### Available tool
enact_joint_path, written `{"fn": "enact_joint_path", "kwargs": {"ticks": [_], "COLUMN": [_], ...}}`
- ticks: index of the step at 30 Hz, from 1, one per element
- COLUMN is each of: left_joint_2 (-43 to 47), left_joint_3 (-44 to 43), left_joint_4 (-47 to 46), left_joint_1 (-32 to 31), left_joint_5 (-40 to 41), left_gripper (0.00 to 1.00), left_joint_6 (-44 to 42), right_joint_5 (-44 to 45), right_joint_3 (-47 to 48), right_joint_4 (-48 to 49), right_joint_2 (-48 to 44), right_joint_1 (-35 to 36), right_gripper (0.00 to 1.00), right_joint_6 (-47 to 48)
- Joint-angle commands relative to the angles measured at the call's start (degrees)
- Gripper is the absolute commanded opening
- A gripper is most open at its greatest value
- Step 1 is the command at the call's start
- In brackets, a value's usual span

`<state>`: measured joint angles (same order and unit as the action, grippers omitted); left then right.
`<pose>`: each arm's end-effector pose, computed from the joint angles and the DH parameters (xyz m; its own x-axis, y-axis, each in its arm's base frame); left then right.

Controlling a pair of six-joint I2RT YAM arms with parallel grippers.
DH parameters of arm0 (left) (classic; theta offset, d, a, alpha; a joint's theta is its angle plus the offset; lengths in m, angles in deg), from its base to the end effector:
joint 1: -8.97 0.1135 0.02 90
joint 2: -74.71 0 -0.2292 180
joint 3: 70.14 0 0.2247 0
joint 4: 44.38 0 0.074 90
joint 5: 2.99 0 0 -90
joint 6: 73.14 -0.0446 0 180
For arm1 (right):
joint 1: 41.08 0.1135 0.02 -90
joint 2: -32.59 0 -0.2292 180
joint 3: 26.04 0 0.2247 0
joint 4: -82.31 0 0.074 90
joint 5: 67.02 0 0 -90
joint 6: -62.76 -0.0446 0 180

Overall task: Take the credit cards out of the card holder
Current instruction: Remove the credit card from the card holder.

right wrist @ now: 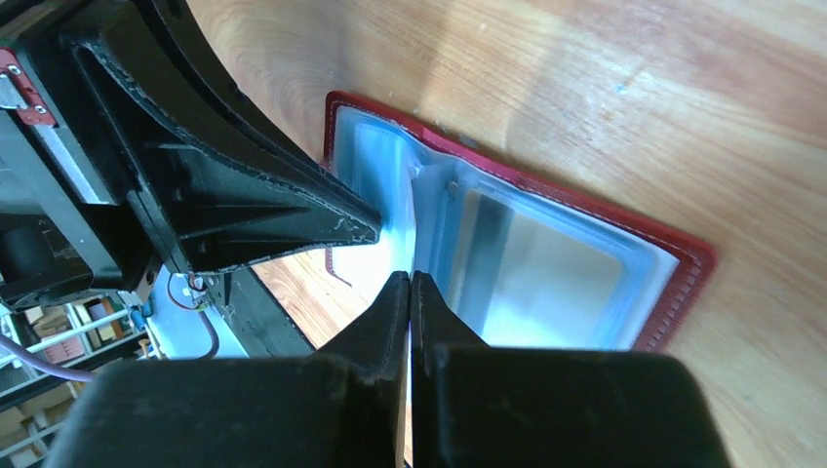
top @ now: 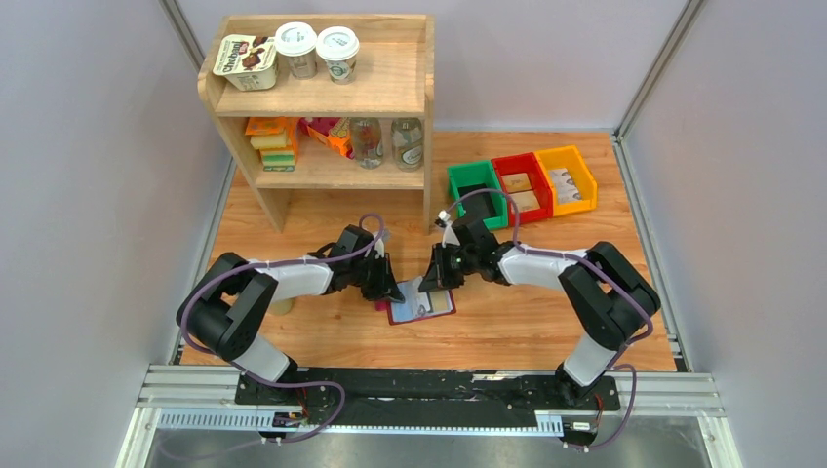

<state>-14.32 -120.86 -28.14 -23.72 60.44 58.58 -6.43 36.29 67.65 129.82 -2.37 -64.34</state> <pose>0.2068 -0.1564 0.1106 -0.9785 -0.0793 -0.1904 0.0673 0.7501 -0.6579 0.2253 0.2087 0.1264 -0.9522 -0.0897 -0.2919 -0.2745 0.6704 0.6894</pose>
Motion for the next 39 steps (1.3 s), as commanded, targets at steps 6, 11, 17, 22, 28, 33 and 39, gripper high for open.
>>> {"fn": "enact_joint_path", "kwargs": {"ticks": [6, 11, 17, 22, 28, 33, 39], "left_joint_2": [5.17, 14.49, 25.39, 28.39, 28.83, 26.47, 22.33], "left_joint_3": [3.43, 0.81, -9.64, -20.89, -28.73, -30.85, -33.39], "left_joint_4": [0.83, 0.47, 6.08, 15.4, 23.85, 22.28, 21.22], "left_joint_1": [-0.1, -0.1, -0.18, -0.1, -0.1, -0.18, -1.76], "left_joint_5": [6.35, 6.79, 2.58, -9.26, -20.69, -32.82, -41.01], "left_gripper": [0.01, 0.28, 0.69, 0.75, 0.75, 0.75, 0.72], "left_joint_6": [-2.95, -6.81, -23.15, -40.03, -50.67, -51.48, -49.27], "right_joint_5": [5.4, 6.82, 3.75, -1.52, -3.55, -3.9, -4.95], "right_joint_3": [2.71, 8.85, 20.98, 31.62, 39.89, 43.14, 44.38], "right_joint_4": [-16.26, -27.69, -42.1, -52.66, -60.31, -62.78, -63.31], "right_joint_2": [-11.61, -18.38, -24.71, -26.13, -25.78, -25.34, -24.64], "right_joint_1": [-4.79, -4.79, -4.44, -1.64, 4.07, 6.63, 7.77], "right_gripper": [0.0, 0.0, 0.0, 0.07, 0.01, 0.0, 0.0], "right_joint_6": [10.72, 18.36, 30.74, 41.22, 49.48, 52.65, 54.24]}}
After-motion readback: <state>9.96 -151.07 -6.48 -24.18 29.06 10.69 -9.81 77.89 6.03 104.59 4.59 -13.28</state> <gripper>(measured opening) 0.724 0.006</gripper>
